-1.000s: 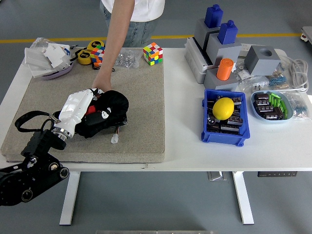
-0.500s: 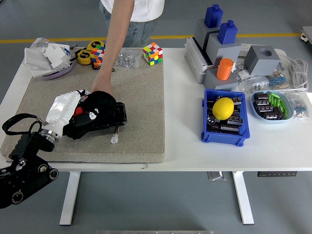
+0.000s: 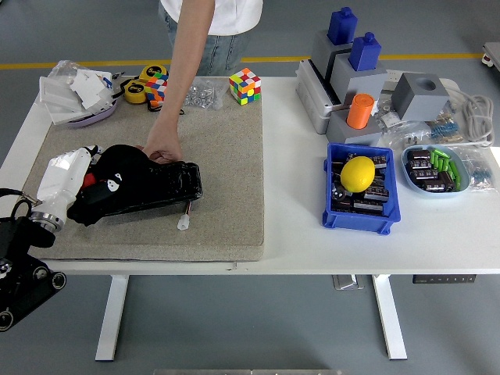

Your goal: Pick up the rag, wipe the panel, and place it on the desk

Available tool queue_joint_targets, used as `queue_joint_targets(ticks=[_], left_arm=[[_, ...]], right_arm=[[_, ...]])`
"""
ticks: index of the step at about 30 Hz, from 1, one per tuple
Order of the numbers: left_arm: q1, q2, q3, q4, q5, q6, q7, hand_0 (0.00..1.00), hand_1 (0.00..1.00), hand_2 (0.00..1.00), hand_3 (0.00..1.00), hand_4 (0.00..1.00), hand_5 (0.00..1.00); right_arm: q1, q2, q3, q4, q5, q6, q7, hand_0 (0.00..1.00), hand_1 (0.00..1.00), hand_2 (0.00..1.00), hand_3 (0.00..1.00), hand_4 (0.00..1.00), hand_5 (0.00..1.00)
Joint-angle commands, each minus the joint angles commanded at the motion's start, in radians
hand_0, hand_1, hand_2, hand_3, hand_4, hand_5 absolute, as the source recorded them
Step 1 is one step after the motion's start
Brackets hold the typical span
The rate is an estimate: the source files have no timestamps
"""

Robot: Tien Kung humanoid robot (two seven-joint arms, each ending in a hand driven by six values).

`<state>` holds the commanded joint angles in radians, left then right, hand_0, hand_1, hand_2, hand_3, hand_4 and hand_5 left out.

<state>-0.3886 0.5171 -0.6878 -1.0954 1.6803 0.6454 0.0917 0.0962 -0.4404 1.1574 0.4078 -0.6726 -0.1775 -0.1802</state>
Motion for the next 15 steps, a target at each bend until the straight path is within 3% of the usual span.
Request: queue_joint_targets(ticks=[15], left_arm=[[0.041, 0.019, -0.072, 0.006, 0.022, 0.0, 0.001, 0.197, 0.1, 0.272, 0.591, 0.547, 0.38]], right_arm=[[-0.002, 0.0, 0.003, 0.001, 0.002, -0.001, 0.003, 0.742, 0.633, 0.69, 0.597, 0.967, 0.579]])
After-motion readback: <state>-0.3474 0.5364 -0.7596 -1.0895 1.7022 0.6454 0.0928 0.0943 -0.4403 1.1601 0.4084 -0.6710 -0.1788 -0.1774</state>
